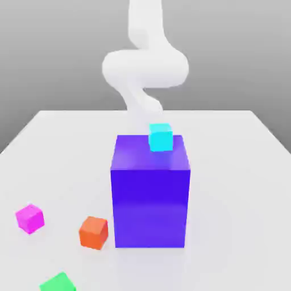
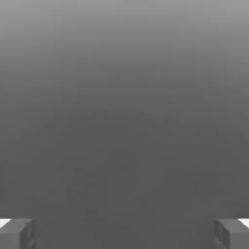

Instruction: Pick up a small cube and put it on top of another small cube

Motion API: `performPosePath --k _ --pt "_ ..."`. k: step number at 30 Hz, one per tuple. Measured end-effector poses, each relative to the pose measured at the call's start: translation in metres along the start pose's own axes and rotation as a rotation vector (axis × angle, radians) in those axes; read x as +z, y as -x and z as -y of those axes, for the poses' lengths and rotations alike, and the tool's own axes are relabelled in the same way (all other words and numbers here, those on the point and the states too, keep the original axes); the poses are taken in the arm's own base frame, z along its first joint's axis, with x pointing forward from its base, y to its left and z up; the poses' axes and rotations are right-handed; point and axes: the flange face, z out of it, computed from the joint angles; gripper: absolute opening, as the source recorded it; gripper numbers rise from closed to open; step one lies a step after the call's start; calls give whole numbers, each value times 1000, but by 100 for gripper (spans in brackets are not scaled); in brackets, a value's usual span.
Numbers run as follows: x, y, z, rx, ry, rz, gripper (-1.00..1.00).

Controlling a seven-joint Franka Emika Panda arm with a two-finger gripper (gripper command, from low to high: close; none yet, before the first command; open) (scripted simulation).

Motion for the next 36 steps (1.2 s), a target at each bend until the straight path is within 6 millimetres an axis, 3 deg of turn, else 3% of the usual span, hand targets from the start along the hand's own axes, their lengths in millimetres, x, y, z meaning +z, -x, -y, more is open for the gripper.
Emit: performPosePath --k 6,12,17,20,23,25,30,31,36 --pt "125 -32 -84 131 145 110 0" --pt "221 -34 -196 269 298 194 0" --pt "275 -14 -302 389 439 248 0" --pt "291 5 -373 473 534 269 0" --pt "302 34 -432 528 627 298 0" --pt "312 46 -453 540 656 305 0" --pt "347 69 -482 544 666 308 0" --pt "352 73 -485 545 666 309 -100" --pt "352 73 -485 546 666 310 -100"
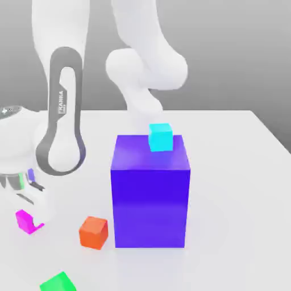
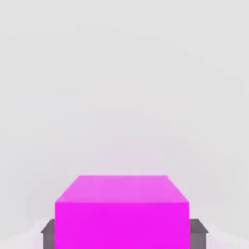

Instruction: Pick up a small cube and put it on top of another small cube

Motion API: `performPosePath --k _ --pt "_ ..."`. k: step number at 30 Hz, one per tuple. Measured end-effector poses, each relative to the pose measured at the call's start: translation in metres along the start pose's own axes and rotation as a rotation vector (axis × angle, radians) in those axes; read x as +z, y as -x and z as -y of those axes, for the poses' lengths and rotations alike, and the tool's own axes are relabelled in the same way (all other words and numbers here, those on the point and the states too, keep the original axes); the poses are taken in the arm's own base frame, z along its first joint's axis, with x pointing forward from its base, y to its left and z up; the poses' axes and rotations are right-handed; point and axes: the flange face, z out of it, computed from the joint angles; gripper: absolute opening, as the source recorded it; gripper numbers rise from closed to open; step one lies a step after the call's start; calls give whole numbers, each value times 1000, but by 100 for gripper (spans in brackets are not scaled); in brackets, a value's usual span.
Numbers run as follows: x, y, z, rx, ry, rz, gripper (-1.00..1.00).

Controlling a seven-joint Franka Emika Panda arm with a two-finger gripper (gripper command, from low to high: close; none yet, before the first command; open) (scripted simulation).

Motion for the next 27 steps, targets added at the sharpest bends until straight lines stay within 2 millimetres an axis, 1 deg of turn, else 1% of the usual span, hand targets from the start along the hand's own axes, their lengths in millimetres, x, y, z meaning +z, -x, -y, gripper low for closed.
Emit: performPosePath --k 1,2,8,9,11,14,16,19,20,21,23,24,27 --pt "4 0 0 0 0 1 -100" --pt "0 0 0 0 0 0 -100" --pt "-52 0 0 0 -1 -1 -100" --pt "-59 1 9 -5 -2 0 -100" --pt "-69 7 42 -23 -3 2 -100" --pt "-83 25 105 -57 -2 3 -100" --pt "-92 43 148 -79 -3 3 -100" --pt "-108 80 208 -108 -3 3 -100" --pt "-106 89 221 -114 -3 2 -100" --pt "-97 93 227 -118 -3 2 -100" --pt "-70 97 232 -120 -3 2 -100" --pt "-58 98 232 -120 -3 1 100" --pt "-58 98 232 -120 -3 1 100"
